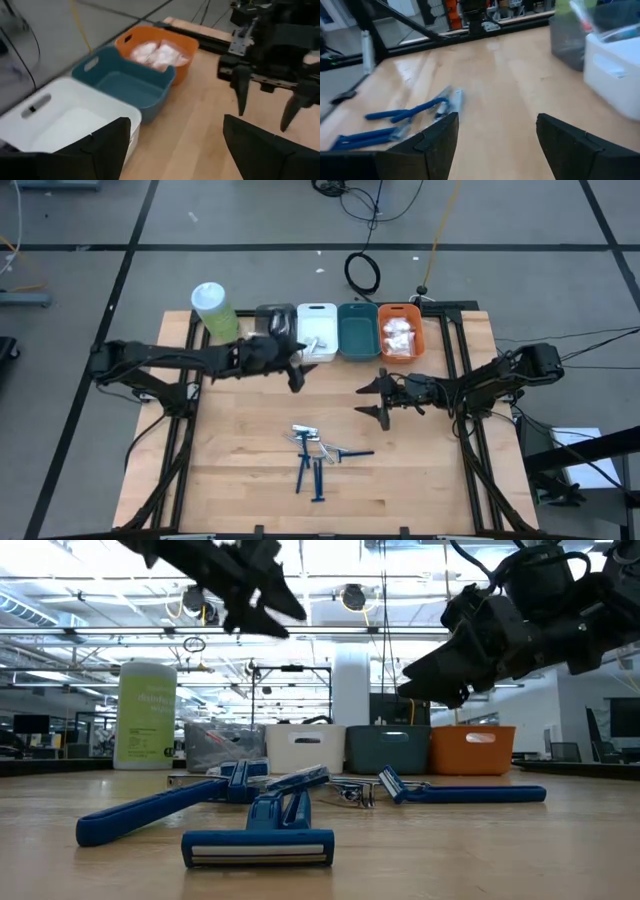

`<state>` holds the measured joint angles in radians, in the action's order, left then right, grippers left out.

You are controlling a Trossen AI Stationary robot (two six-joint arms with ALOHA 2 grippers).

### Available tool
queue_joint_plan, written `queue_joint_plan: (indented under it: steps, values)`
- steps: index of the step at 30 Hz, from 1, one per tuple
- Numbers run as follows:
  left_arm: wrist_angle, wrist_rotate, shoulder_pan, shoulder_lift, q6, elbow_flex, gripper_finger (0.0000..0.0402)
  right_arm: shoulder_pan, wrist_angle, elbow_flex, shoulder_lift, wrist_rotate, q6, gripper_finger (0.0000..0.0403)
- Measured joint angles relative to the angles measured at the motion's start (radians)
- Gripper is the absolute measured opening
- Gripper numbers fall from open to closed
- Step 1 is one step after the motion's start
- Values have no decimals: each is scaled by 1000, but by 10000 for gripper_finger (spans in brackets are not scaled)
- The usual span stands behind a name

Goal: Pick & Place Travel size toiletries
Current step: Put the silver nail cutter into the white bin

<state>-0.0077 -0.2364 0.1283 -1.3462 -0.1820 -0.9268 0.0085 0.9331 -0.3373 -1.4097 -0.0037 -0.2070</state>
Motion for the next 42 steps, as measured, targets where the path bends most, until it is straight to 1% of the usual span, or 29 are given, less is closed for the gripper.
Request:
queue_joint_plan:
  steps: [4, 8, 9, 12, 15, 19, 23, 26, 29, 35, 39, 42]
  values:
    - [-8, -78, -78, -3, 22, 0, 294, 63, -74, -44, 0, -51, -30, 254]
    - [-7, -89, -105, -36, 14, 0, 288, 132, -181, -134, -29, -46, -37, 254]
    - [-3, -90, -107, -46, 6, 0, 287, 154, -199, -159, -50, -37, -43, 254]
    - [17, -89, -109, -60, -11, 0, 289, 227, -281, -236, -139, 33, -43, 254]
    - [17, -89, -108, -61, -32, 0, 293, 262, -417, -340, -246, 86, -23, 254]
    - [17, -89, -107, -61, -48, 0, 291, 262, -596, -499, -365, 83, -33, 254]
    - [17, -89, -108, -61, -54, 0, 285, 262, -722, -609, -433, 80, -39, 254]
    - [11, -89, -108, -61, -63, 0, 283, 262, -727, -638, -452, 70, -49, 254]
    - [11, -89, -108, -61, -63, 0, 285, 262, -759, -639, -457, 28, -63, 254]
    - [4, -89, -108, -61, -59, 0, 282, 262, -903, -642, -454, 33, -47, 254]
    - [3, -89, -108, -61, -59, 0, 279, 262, -929, -643, -453, 33, -24, 253]
    - [3, -89, -108, -61, -60, 0, 278, 268, -959, -643, -453, 29, -1, 240]
